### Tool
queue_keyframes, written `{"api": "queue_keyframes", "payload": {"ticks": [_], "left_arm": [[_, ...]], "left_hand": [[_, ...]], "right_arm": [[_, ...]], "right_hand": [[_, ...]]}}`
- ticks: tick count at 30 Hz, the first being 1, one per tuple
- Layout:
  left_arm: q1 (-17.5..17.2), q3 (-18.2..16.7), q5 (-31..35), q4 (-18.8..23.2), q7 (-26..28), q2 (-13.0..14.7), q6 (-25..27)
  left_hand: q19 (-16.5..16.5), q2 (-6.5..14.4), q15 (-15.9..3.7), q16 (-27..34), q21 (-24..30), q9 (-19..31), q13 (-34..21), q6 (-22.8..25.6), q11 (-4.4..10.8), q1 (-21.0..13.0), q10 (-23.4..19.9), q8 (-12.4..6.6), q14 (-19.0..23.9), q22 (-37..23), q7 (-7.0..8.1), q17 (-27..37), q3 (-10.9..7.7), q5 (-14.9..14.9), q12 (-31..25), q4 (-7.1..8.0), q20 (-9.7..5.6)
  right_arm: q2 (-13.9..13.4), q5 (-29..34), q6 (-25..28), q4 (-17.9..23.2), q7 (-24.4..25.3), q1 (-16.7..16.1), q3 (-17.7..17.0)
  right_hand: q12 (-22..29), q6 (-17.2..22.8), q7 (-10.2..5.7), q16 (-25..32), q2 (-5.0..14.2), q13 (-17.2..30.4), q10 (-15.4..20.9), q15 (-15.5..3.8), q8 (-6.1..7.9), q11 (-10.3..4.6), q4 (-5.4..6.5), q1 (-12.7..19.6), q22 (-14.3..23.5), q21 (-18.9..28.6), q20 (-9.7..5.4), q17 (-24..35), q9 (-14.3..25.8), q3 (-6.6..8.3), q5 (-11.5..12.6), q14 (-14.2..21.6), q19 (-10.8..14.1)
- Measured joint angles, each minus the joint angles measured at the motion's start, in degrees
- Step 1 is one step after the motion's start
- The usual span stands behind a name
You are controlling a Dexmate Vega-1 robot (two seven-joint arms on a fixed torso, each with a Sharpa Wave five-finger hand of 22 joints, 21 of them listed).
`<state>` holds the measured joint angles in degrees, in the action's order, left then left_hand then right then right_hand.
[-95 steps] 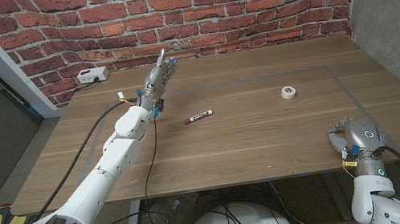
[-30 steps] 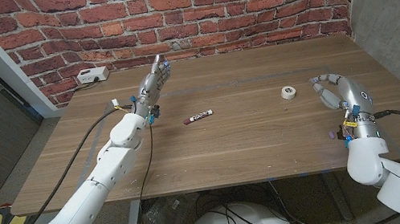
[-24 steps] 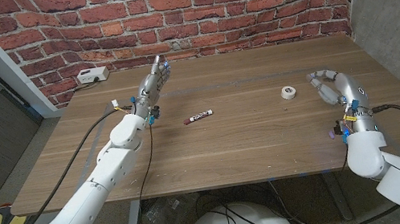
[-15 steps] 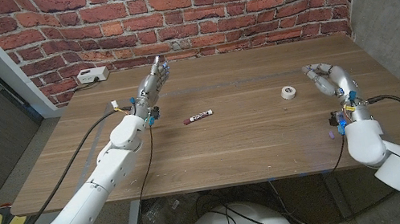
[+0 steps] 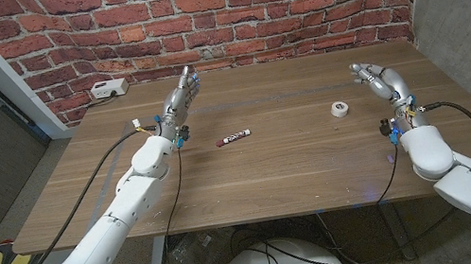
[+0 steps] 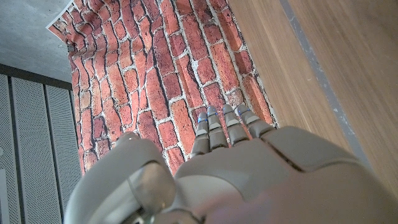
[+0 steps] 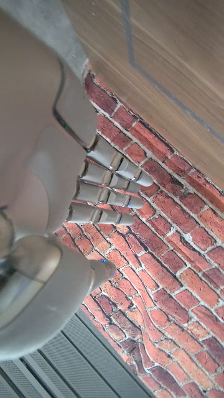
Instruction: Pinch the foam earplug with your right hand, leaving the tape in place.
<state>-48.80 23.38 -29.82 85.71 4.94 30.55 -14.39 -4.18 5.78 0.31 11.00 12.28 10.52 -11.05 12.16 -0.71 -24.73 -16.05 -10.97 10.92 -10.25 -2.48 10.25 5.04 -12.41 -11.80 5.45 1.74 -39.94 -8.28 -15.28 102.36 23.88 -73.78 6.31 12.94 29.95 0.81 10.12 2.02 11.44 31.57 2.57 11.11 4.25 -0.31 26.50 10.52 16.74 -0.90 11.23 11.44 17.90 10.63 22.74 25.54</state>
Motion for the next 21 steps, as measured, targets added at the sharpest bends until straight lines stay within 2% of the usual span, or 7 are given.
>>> {"api": "queue_keyframes", "payload": {"ticks": [3,7,12,16,19,20,21], "left_arm": [[-0.2,0.0,0.2,0.3,0.4,0.0,0.2],[-0.5,0.0,0.7,0.7,1.1,0.1,0.3],[-0.9,0.0,1.2,1.3,1.9,0.3,0.5],[-1.0,0.0,1.4,1.7,2.2,0.5,1.2],[-1.0,0.0,1.4,1.7,2.1,0.6,1.5],[-1.0,0.0,1.4,1.7,2.0,0.8,1.6],[-1.0,0.0,1.4,1.7,1.9,0.8,1.7]], "left_hand": [[0.0,0.0,0.0,0.0,0.0,0.0,0.0,-0.2,0.0,0.0,0.0,0.0,0.0,0.0,-0.22,0.0,0.0,0.0,0.0,0.0,0.0],[0.0,0.0,0.0,0.0,0.0,0.0,0.0,-0.6,0.0,0.0,0.0,0.39,0.0,0.0,0.01,0.0,0.16,0.0,0.0,0.16,0.0],[0.0,0.0,0.0,-0.2,0.0,0.0,0.0,-1.2,0.13,0.0,0.1,0.38,0.0,0.0,0.01,0.0,0.4,0.0,0.0,-0.09,0.0],[0.0,0.0,0.0,-0.2,0.0,0.0,0.0,-1.2,0.21,0.0,0.2,0.38,0.0,0.0,0.01,0.0,0.4,0.3,0.0,-0.09,0.0],[0.0,0.0,0.0,-0.2,0.0,0.0,0.0,-1.2,0.21,0.0,0.2,0.38,0.0,0.0,0.01,0.0,0.4,0.5,0.0,-0.09,0.0],[0.0,0.0,0.0,-0.2,0.0,0.0,0.0,-1.2,0.21,0.0,0.2,0.38,0.0,0.0,0.01,0.0,0.4,0.5,0.0,-0.09,0.0],[0.0,0.0,0.0,-0.2,0.0,0.0,0.0,-1.2,0.21,0.0,0.2,0.38,0.0,0.0,0.01,0.0,0.4,0.5,0.0,-0.09,0.0]], "right_arm": [[-0.2,-2.7,-1.7,-1.7,-3.3,1.6,0.5],[-0.5,-5.9,-3.7,-4.5,-7.5,4.2,1.5],[-0.5,-11.9,-6.0,-7.8,-14.5,7.4,2.9],[-0.3,-15.8,-6.6,-9.5,-16.7,9.4,3.9],[0.0,-16.4,-6.6,-10.5,-18.6,10.7,4.4],[0.4,-19.2,-6.8,-11.4,-21.2,11.5,4.8],[0.6,-19.2,-6.8,-11.9,-21.2,12.0,5.0]], "right_hand": [[-1.3,-4.3,-0.13,-0.4,-0.9,0.0,-4.1,1.44,-0.75,0.92,0.2,-1.8,0.0,-2.1,0.75,-0.1,0.0,-0.92,0.0,-4.7,-4.1],[-1.7,-6.9,-0.16,-0.4,-1.8,0.0,-7.5,2.34,-0.75,1.74,0.38,-3.7,0.0,-3.8,0.94,0.0,0.0,-1.97,0.0,-8.7,-7.3],[-1.7,-8.1,1.06,-0.4,-2.04,0.0,-8.9,2.34,-0.75,2.4,0.57,-5.0,0.0,-3.9,0.89,0.0,-0.3,-2.75,-0.3,-9.8,-8.0],[-1.7,-9.7,2.25,-0.4,-2.35,0.0,-9.6,2.39,-0.96,3.1,0.81,-6.1,0.0,-4.3,0.47,0.0,-0.3,-3.34,-0.3,-10.4,-8.4],[-1.7,-11.0,2.76,-0.4,-2.56,0.0,-10.2,2.6,-1.19,3.1,0.97,-7.0,0.0,-4.3,0.49,0.0,-0.3,-3.78,-0.3,-10.7,-8.4],[-1.7,-11.3,3.02,-0.1,-2.73,0.0,-10.4,2.66,-1.19,3.23,1.11,-7.2,0.0,-4.3,0.61,0.0,-0.3,-3.93,-0.5,-10.8,-8.5],[-1.7,-11.5,3.2,-0.1,-2.51,0.0,-10.5,2.47,-1.19,3.4,1.15,-7.4,0.0,-4.3,0.71,0.0,-0.3,-3.97,-0.7,-11.1,-8.6]]}}
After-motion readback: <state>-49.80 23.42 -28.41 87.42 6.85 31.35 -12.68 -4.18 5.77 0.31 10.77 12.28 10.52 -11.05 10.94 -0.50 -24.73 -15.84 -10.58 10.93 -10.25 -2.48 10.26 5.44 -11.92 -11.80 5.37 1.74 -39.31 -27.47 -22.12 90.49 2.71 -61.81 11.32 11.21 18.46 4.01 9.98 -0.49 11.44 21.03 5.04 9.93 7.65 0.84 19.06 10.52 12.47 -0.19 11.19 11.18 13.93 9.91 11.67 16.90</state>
